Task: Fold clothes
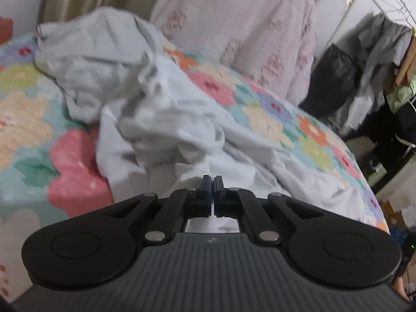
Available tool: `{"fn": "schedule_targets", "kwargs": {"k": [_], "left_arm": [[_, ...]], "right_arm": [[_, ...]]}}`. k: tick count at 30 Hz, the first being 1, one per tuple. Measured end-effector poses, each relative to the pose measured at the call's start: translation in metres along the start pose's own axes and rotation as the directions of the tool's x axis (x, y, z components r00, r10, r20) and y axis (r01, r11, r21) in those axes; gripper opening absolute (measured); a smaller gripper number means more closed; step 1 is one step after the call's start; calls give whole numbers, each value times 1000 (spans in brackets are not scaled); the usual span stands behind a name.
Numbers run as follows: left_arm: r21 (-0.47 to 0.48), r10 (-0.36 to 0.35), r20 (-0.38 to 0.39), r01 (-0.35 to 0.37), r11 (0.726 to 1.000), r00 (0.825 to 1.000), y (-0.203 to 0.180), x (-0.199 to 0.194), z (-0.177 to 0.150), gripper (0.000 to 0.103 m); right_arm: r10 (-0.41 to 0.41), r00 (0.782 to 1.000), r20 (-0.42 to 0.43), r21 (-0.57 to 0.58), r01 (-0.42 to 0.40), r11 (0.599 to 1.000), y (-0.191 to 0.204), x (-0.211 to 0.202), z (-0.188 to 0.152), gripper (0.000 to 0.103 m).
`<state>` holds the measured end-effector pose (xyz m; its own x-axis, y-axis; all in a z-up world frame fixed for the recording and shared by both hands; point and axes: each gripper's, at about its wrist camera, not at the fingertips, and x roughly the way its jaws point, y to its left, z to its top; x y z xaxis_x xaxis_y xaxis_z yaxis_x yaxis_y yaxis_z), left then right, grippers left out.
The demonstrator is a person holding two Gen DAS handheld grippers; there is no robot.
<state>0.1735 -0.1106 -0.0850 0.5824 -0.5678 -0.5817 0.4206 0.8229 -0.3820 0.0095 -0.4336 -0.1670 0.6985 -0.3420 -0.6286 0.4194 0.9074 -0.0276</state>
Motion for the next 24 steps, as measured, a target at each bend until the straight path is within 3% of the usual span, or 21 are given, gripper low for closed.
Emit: {"fn": "schedule_targets", "kwargs": {"k": [2, 3, 4, 6, 8, 13, 15, 17, 18, 19, 22, 24], "left_arm": [[26, 18, -21, -18, 1000, 1000, -1, 9, -5, 3], [39, 28, -31, -27, 999, 999, -2, 13, -7, 6], [58, 42, -36, -40, 998, 998, -3, 16, -9, 6], [105, 82, -30, -79, 991, 996, -4, 22, -11, 6], [113, 94, -35, -89, 990, 995, -2, 25, -12, 6], [-6, 39, -58, -39, 999, 998, 17, 27, -7, 6], [-17, 28, -52, -29, 999, 998, 19, 28, -4, 6], [-12, 32, -42, -33, 999, 999, 19, 29, -3, 8], [-8, 34, -40, -34, 999, 999, 20, 30, -3, 15], [-5, 35, -37, -35, 999, 999, 20, 32, -3, 20], [0, 44, -35, -44, 999, 998, 22, 38, -2, 46], [-16, 35, -47, -36, 999, 998, 25, 48, -1, 57]], "right_arm": [[-65, 998, 23, -60, 66, 996, 9, 10, 3, 80], [-100, 994, 31, -93, 103, 990, 13, 16, 5, 58], [-126, 991, 33, -120, 129, 984, 15, 20, 8, 30], [-128, 991, 44, -134, 133, 982, 12, 23, 21, 17], [-154, 983, 99, -142, 167, 976, 8, 18, 41, 15], [-190, 952, 239, -61, 210, 976, -22, -2, 119, 13], [-206, 940, 271, -100, 240, 966, -24, 3, 139, 14], [-181, 967, 178, -115, 204, 972, -27, 23, 150, 18], [-187, 977, 99, -96, 196, 976, -31, 35, 154, 21], [-206, 978, 46, -54, 208, 977, -36, 41, 154, 31], [-174, 985, 17, 165, 169, 972, -51, 31, 134, 42], [-91, 996, 17, 288, 83, 954, -59, 20, 113, 50]]}}
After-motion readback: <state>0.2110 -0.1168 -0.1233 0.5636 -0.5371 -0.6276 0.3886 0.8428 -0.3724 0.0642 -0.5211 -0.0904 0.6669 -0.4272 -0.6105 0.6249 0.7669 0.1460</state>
